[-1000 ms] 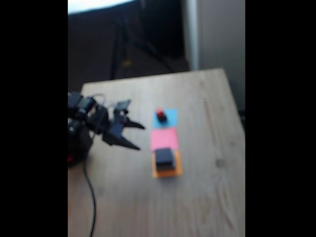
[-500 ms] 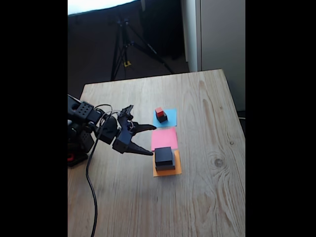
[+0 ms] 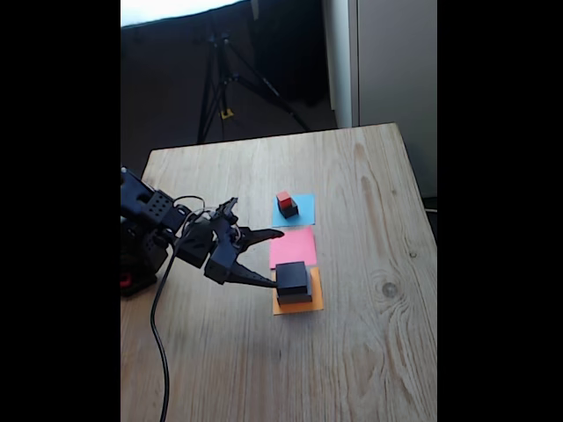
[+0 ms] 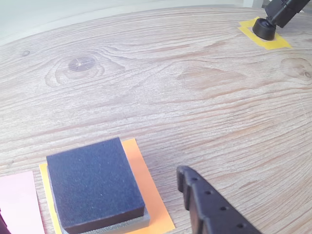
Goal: Tower of hanoi
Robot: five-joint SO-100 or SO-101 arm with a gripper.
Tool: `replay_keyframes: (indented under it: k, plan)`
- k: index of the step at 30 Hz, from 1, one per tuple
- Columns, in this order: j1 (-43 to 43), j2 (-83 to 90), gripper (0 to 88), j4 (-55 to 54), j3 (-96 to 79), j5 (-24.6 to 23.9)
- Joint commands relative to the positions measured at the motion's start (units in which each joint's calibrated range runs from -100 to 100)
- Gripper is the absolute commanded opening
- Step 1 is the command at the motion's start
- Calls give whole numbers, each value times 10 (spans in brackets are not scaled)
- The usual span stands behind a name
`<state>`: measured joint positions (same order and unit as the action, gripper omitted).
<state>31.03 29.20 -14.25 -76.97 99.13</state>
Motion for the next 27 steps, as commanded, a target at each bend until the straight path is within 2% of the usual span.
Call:
replay_keyframes:
  k: [1, 20, 27]
  plan:
    - [7, -12, 484, -65, -20, 9]
    - [2, -169, 475, -266, -25, 9]
    - [-5, -234, 474, -309, 9, 9]
